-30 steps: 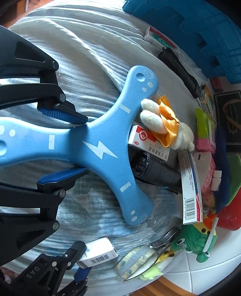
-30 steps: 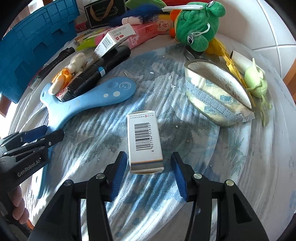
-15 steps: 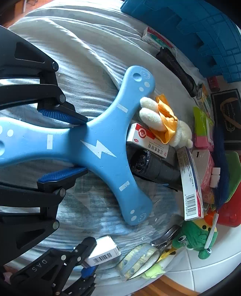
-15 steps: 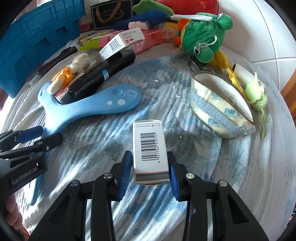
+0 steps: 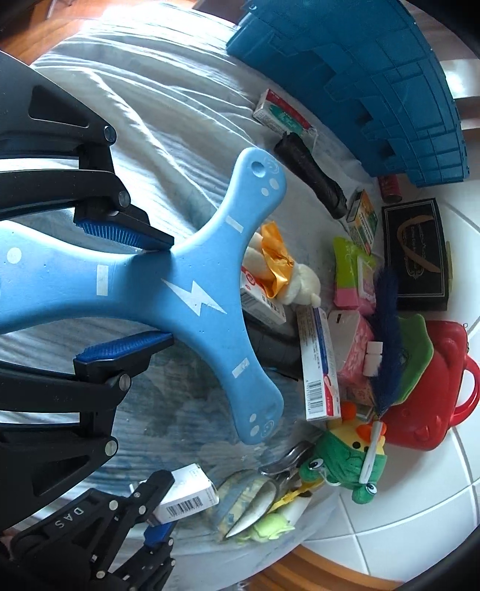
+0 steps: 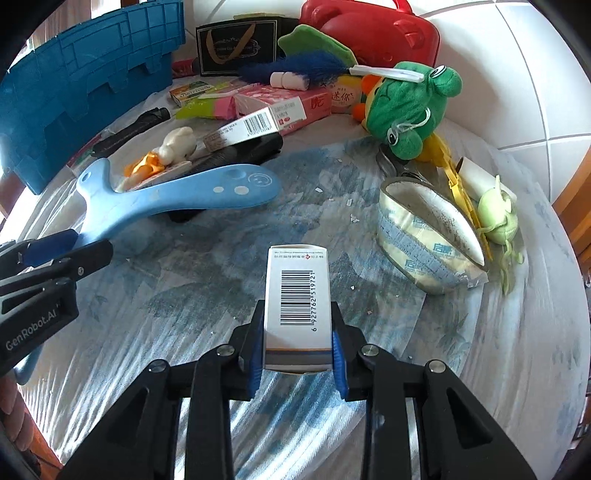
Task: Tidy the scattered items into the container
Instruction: 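Lift the boomerang toy and medicine box and carry them over the blue crate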
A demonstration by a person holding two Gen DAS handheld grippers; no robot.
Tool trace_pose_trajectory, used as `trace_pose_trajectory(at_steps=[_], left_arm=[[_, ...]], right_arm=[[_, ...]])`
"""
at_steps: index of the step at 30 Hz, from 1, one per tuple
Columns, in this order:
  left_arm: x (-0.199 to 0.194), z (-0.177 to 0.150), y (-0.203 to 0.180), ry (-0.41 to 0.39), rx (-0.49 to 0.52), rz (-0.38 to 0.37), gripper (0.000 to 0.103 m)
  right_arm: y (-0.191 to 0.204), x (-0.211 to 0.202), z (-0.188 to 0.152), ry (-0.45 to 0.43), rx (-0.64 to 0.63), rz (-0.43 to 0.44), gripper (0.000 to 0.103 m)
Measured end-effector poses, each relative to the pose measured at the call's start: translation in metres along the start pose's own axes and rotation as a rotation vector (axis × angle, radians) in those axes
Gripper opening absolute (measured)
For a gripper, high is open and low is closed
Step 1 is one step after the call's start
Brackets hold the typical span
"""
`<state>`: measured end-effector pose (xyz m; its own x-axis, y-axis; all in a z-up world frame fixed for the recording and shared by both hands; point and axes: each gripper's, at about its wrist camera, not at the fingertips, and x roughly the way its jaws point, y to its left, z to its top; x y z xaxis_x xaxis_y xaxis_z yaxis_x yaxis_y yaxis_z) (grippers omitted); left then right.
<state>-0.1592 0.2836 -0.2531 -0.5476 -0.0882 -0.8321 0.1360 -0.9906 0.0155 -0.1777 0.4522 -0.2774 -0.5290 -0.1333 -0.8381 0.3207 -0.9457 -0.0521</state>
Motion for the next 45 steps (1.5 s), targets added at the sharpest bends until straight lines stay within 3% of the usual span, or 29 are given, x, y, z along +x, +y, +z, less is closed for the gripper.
trace_pose_trajectory(at_steps=[2, 3, 5, 6, 10, 11, 13, 14, 15, 20, 26, 27, 29, 33, 38, 41, 45], left_arm=[[-0.007, -0.001, -0.003, -0.005, 0.01, 0.002, 0.038], [-0.012, -0.001, -0.005, -0.009, 0.02, 0.011, 0.017], [-0.017, 0.0, -0.008, -0.01, 0.028, 0.012, 0.013], [-0.019, 0.0, -0.008, -0.006, 0.025, 0.003, 0.003], [-0.012, -0.005, -0.005, 0.041, 0.015, 0.01, 0.001], [-0.009, -0.008, -0.002, 0.058, 0.004, 0.021, 0.004], [-0.001, -0.013, 0.005, 0.088, -0.016, 0.023, 0.023], [0.002, -0.015, 0.009, 0.096, -0.025, 0.024, 0.046], [0.006, -0.016, 0.013, 0.104, -0.034, 0.025, 0.061], [0.017, -0.016, 0.019, 0.11, -0.062, -0.015, 0.062], [0.051, -0.012, 0.0, 0.157, -0.019, -0.014, 0.062], [0.058, -0.013, -0.002, 0.167, -0.014, -0.012, 0.073], [0.063, -0.012, -0.001, 0.146, -0.024, 0.003, 0.082], [0.06, -0.009, -0.001, 0.11, -0.021, -0.005, 0.059], [0.039, -0.016, -0.005, 0.051, 0.009, 0.063, 0.046], [0.024, -0.013, -0.006, 0.018, 0.026, 0.086, 0.026], [0.011, -0.012, -0.004, -0.001, 0.033, 0.1, 0.023]], right_arm=[[0.0, -0.006, 0.003, -0.015, -0.004, 0.003, 0.029], [0.001, -0.009, 0.005, -0.022, -0.006, 0.003, 0.029], [0.0, -0.016, 0.007, -0.035, -0.005, 0.009, 0.029], [0.0, -0.019, 0.008, -0.04, -0.004, 0.013, 0.029], [-0.002, -0.024, 0.007, -0.032, -0.004, 0.019, 0.029], [-0.003, -0.023, 0.006, -0.026, -0.003, 0.023, 0.029], [-0.004, -0.023, 0.002, -0.015, -0.001, 0.033, 0.029], [-0.004, -0.022, 0.001, -0.01, -0.002, 0.036, 0.029], [-0.005, -0.021, -0.001, -0.005, -0.001, 0.04, 0.029], [-0.004, -0.012, -0.004, 0.012, -0.001, 0.064, 0.029], [-0.003, 0.001, -0.002, 0.026, -0.004, 0.074, 0.029], [-0.003, 0.004, -0.001, 0.031, -0.005, 0.073, 0.029], [-0.003, 0.011, -0.001, 0.041, -0.005, 0.069, 0.029], [-0.003, 0.027, -0.002, 0.062, -0.003, 0.06, 0.029], [0.002, 0.03, -0.001, 0.05, -0.015, 0.059, 0.029], [0.007, 0.02, 0.002, 0.026, -0.028, 0.062, 0.029], [0.013, 0.007, 0.007, -0.004, -0.045, 0.065, 0.029]])
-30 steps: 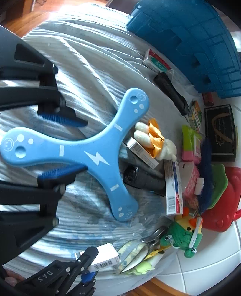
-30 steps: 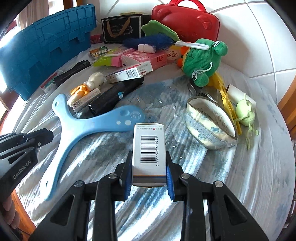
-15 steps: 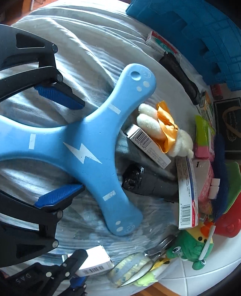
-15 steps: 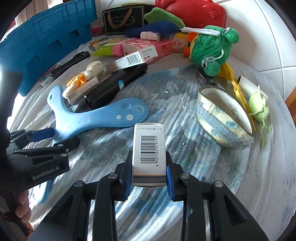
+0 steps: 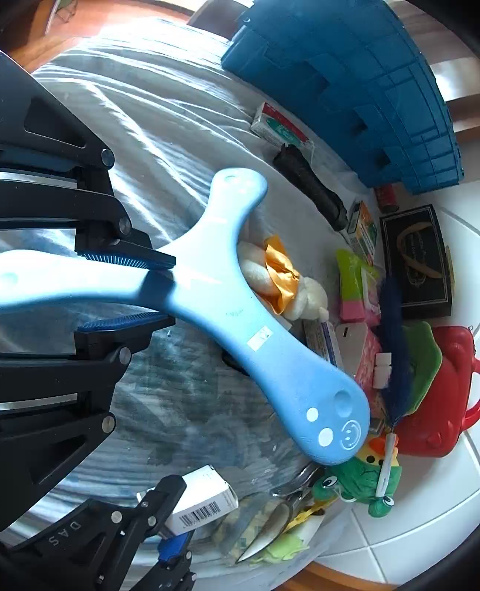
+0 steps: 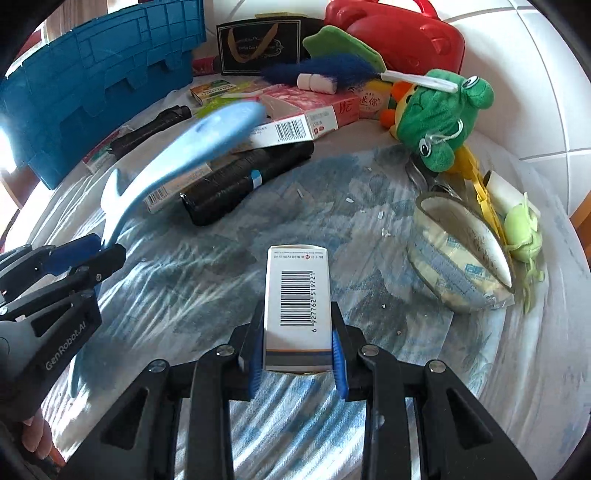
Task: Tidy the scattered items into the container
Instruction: 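Lift the boomerang toy and medicine box and carry them over the blue crate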
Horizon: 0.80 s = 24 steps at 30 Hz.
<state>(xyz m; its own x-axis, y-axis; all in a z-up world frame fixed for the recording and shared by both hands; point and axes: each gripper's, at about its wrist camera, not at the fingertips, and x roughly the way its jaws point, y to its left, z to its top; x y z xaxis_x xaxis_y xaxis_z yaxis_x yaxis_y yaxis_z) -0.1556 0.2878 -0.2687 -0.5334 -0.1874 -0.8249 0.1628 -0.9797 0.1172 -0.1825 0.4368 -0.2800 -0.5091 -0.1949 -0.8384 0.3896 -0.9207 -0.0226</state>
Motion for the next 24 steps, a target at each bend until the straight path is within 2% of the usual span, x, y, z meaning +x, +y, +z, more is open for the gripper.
trace_pose_trajectory(at_steps=[5, 12, 24], left_arm=[[-0.012, -0.001, 0.004, -0.024, -0.004, 0.028, 0.018], [-0.038, 0.018, 0.012, -0.099, -0.02, 0.069, 0.01], [-0.094, 0.056, 0.042, -0.232, -0.109, 0.09, 0.008]], right_arm=[[0.002, -0.016, 0.004, -0.032, -0.007, -0.003, 0.029], [0.003, -0.04, 0.019, -0.09, -0.015, 0.001, 0.03], [0.021, -0.099, 0.067, -0.237, -0.088, 0.017, 0.03]])
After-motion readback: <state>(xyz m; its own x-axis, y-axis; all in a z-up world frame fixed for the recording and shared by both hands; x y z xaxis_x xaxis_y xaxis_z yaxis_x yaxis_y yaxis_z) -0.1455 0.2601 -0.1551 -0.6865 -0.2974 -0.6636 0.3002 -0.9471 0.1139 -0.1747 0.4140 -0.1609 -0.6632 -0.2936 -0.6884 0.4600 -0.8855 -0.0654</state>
